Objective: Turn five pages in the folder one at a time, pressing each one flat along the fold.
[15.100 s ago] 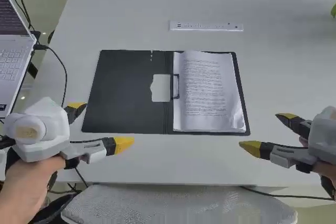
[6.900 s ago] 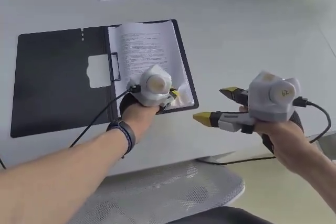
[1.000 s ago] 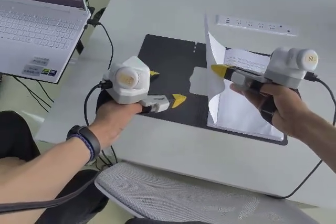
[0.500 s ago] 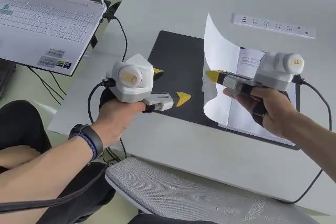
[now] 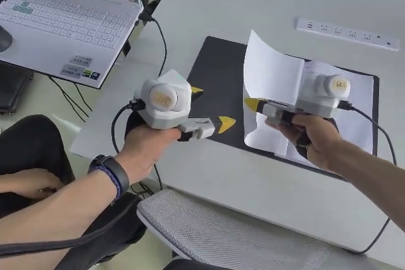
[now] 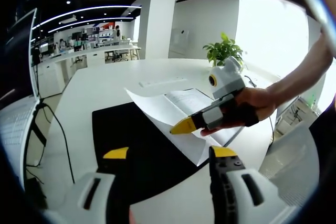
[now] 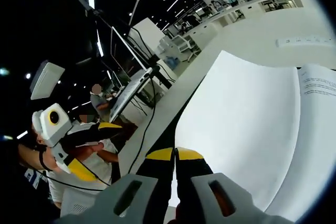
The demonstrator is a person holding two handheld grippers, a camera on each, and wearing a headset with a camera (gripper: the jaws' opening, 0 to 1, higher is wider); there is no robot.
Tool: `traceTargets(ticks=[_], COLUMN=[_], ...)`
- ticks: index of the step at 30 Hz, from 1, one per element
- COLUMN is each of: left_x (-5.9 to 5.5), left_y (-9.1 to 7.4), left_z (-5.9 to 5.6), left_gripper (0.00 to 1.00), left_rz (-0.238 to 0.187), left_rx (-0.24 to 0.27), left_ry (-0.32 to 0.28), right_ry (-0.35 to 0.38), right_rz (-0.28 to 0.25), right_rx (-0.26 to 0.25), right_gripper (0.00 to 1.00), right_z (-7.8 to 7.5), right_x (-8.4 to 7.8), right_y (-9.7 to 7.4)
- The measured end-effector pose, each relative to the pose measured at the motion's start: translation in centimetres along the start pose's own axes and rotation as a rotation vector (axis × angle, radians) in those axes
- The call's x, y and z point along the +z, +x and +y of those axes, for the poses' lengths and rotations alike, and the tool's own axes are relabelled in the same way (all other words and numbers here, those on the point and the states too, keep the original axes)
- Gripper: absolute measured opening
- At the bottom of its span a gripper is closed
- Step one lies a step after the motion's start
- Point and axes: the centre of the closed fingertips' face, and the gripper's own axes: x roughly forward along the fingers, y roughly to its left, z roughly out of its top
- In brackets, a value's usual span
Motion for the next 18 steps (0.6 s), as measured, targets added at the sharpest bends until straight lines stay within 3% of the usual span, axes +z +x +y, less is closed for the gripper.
traceTargets(ticks=[10, 18], left_x=[-0.3, -0.4], left_y=[-0.3, -0.3], left_z=[0.3, 0.1], left_gripper=[0.59, 0.59], left_rz=[0.004, 0.009], left_rx=[0.005, 0.005], left_ry=[-0.007, -0.009], right_ry=[0.044, 0.053], right_rz=[0.036, 0.046], right_rx=[-0.031, -0.048], right_gripper=[0.00, 0.00], right_z=[-0.9, -0.6], right_x=[-1.2, -1.7], right_y=[1.4, 2.0])
